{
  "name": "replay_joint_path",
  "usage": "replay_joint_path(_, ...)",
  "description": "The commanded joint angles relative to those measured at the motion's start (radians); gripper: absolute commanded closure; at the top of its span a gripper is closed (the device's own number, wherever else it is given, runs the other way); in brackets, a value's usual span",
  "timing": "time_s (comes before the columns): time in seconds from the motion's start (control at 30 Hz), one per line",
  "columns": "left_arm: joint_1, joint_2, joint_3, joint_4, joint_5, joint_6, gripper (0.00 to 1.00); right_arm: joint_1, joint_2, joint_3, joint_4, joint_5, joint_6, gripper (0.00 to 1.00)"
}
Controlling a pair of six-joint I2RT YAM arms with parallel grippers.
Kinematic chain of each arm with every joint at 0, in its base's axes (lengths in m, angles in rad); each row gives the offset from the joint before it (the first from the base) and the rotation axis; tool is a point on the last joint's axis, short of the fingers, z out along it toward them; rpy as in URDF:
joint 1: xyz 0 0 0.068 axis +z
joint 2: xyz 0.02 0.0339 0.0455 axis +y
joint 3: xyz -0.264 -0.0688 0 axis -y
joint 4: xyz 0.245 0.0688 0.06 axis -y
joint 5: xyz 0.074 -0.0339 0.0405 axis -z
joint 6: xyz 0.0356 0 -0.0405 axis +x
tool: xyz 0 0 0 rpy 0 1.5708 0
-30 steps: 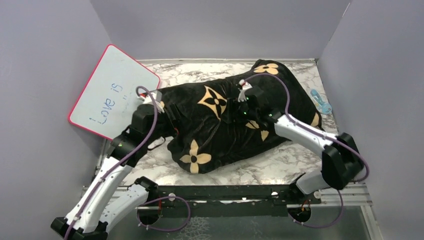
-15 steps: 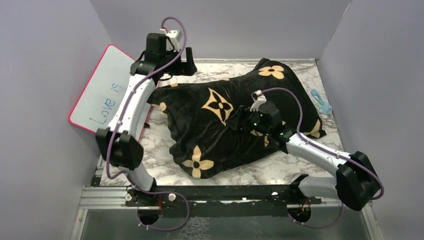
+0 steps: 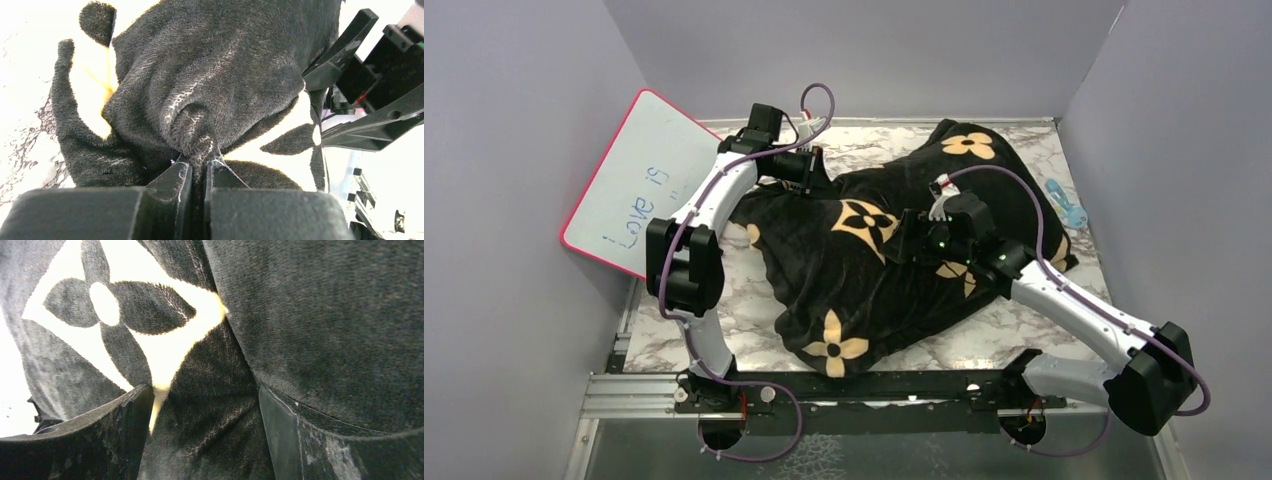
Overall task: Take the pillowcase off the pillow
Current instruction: Turn over the pillow at the center of the board.
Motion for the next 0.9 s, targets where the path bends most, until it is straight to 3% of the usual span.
replay_joint_path(0.0,-0.026,-0.075,0.001,-0.046,0.097,0.01,1.0,0.007,-0.029,0.116,-0.508,0.105,-0.031,0.16)
replay_joint_path(0.13,-0.023,-0.114,0.071,-0.044,-0.065,-0.048,1.0,0.007,-0.141,0.21,-0.715,0.442,0.046,0.09)
replay_joint_path(0.23,-0.023,-0.134,0.173,-0.042,-0.158,-0.098,1.0,0.007,-0.24,0.169,-0.787,0.544,0.102,0.03)
replay_joint_path(0.33,-0.023,-0.133,0.309,-0.042,-0.173,-0.142,1.0,0.006,-0.326,0.047,-0.746,0.479,0.17,0.05)
replay_joint_path(0.43,-0.024,-0.116,0.474,-0.042,-0.164,-0.189,1.0,0.006,-0.347,-0.073,-0.561,0.285,0.181,0.11)
replay_joint_path(0.53,-0.041,-0.097,0.627,-0.037,-0.145,-0.234,1.0,0.005,-0.274,-0.091,-0.41,0.179,0.238,0.15)
replay_joint_path(0.6,-0.071,-0.122,0.646,0.001,-0.134,-0.242,1.0,0.006,-0.184,-0.069,-0.278,0.115,0.229,0.16)
replay_joint_path(0.73,-0.181,-0.204,0.552,0.017,-0.169,-0.191,1.0,0.006,0.064,0.053,-0.133,0.065,0.198,0.17)
replay_joint_path(0.87,-0.289,-0.4,0.091,0.089,-0.343,-0.146,1.0,0.005,0.227,0.204,-0.201,0.112,0.161,0.14)
